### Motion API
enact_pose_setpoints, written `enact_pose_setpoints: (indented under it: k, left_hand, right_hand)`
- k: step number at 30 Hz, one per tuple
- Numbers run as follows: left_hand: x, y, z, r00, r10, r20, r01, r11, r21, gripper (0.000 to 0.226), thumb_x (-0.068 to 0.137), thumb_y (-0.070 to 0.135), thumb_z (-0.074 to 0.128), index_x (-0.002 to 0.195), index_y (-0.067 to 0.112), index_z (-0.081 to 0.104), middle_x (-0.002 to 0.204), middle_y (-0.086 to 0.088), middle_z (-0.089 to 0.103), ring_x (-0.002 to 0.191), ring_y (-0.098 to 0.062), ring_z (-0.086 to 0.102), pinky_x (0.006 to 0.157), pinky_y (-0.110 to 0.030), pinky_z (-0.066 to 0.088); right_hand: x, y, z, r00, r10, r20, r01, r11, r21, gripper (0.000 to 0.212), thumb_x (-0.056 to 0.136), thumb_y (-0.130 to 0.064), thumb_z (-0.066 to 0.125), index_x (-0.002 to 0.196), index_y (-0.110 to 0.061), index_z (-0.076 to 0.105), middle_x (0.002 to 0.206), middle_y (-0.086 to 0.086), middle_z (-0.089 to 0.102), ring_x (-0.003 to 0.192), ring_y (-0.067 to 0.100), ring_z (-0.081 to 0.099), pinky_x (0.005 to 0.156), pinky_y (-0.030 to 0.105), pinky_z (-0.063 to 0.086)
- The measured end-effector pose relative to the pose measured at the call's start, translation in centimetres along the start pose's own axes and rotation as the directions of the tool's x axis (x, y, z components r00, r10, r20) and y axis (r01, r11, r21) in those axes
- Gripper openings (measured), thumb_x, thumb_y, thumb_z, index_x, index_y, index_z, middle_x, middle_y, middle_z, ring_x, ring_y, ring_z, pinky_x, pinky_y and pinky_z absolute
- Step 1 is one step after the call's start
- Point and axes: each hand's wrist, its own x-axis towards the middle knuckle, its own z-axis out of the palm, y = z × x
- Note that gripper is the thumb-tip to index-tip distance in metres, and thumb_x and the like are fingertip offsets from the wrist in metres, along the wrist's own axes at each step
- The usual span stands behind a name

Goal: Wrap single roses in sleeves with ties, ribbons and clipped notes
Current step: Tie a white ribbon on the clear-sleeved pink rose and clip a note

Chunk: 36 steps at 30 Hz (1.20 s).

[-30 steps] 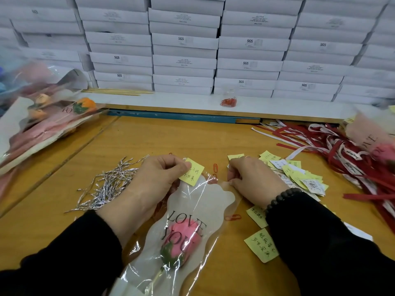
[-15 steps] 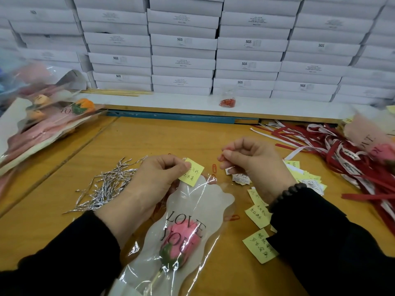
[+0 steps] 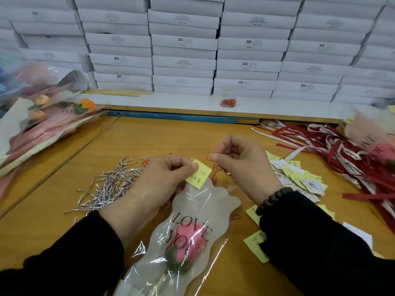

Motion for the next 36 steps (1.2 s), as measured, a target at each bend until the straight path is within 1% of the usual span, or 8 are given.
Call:
enact_pose_setpoints:
  k: [3,7,10,15,19,25,33,36]
  left_hand:
    - [0.0,-0.1,-0.1,1.000,0.005,0.001,-0.005,1.000,0.007,0.019,0.086,0.012,0.063,0.078,-0.004,0.066,0.063,-0.005,0.061,0.045,-0.006,0.048,0.043,-0.014,0.038]
    - [0.1,0.0,-0.1,1.000,0.002,0.009,-0.002,1.000,0.013,0.019,0.086,0.013,0.063,0.078,-0.004,0.066,0.062,-0.004,0.062,0.045,-0.006,0.048,0.043,-0.014,0.038]
    - [0.1,0.0,-0.1,1.000,-0.001,0.007,0.001,1.000,0.018,0.021,0.085,0.014,0.063,0.083,-0.007,0.067,0.064,-0.006,0.062,0.047,-0.008,0.048,0.044,-0.015,0.039]
    - [-0.1,0.0,0.1,1.000,0.005,0.012,-0.006,0.999,0.046,0.020,0.086,0.012,0.062,0.080,-0.008,0.065,0.063,-0.007,0.059,0.045,-0.007,0.045,0.043,-0.014,0.037]
    - [-0.1,0.1,0.2,1.000,-0.001,0.004,0.000,0.998,0.057,0.021,0.086,0.012,0.063,0.081,-0.008,0.067,0.061,-0.006,0.061,0.044,-0.005,0.046,0.042,-0.013,0.037]
    - [-0.3,0.3,0.3,1.000,-0.007,0.001,0.007,0.999,0.035,0.015,0.085,0.010,0.064,0.072,0.004,0.070,0.053,0.001,0.060,0.040,-0.003,0.045,0.040,-0.012,0.036]
    - [-0.4,0.6,0.3,1.000,0.022,0.008,-0.022,1.000,-0.008,0.017,0.084,0.010,0.064,0.071,-0.001,0.068,0.054,-0.001,0.062,0.041,-0.007,0.046,0.041,-0.014,0.038]
    - [-0.3,0.6,0.3,1.000,0.017,0.007,-0.017,1.000,-0.008,0.018,0.084,0.010,0.064,0.069,0.000,0.068,0.055,-0.001,0.062,0.041,-0.006,0.047,0.041,-0.014,0.039]
  right_hand:
    - [-0.2,0.0,0.3,0.998,-0.006,0.066,0.010,0.998,-0.068,0.022,0.085,0.000,0.061,0.074,-0.018,0.062,0.073,-0.001,0.062,0.064,0.007,0.059,0.056,0.019,0.051]
    - [-0.3,-0.2,0.5,0.995,-0.038,0.095,0.042,0.998,-0.049,0.022,0.088,-0.002,0.059,0.084,-0.023,0.062,0.078,0.001,0.064,0.069,-0.003,0.062,0.060,0.014,0.052]
    - [-0.4,-0.3,0.4,0.997,-0.036,0.071,0.034,0.999,0.022,0.019,0.087,-0.006,0.061,0.089,-0.025,0.059,0.073,0.002,0.067,0.073,0.008,0.065,0.057,0.019,0.055]
    - [-0.5,-0.2,0.5,0.999,0.010,0.036,-0.015,0.992,0.122,0.013,0.085,-0.005,0.064,0.082,-0.016,0.059,0.061,-0.002,0.065,0.061,0.004,0.060,0.052,0.022,0.053]
    - [-0.5,-0.1,0.7,0.999,-0.026,0.029,0.024,0.997,0.067,0.015,0.083,-0.004,0.065,0.076,-0.015,0.059,0.064,0.001,0.065,0.059,0.005,0.060,0.053,0.025,0.054]
    - [-0.5,0.0,0.7,0.998,-0.057,0.034,0.056,0.998,0.012,0.017,0.083,-0.007,0.066,0.074,-0.019,0.058,0.063,-0.002,0.064,0.060,0.004,0.060,0.053,0.023,0.054]
    - [-0.5,0.0,1.1,0.992,-0.125,-0.016,0.125,0.992,0.020,0.015,0.084,-0.006,0.064,0.076,-0.017,0.059,0.065,-0.003,0.062,0.058,-0.001,0.058,0.058,0.014,0.048]
    - [-0.6,-0.1,1.2,0.991,-0.127,-0.038,0.128,0.992,0.021,0.015,0.085,-0.005,0.062,0.077,-0.016,0.059,0.063,-0.006,0.061,0.058,0.001,0.057,0.056,0.016,0.049]
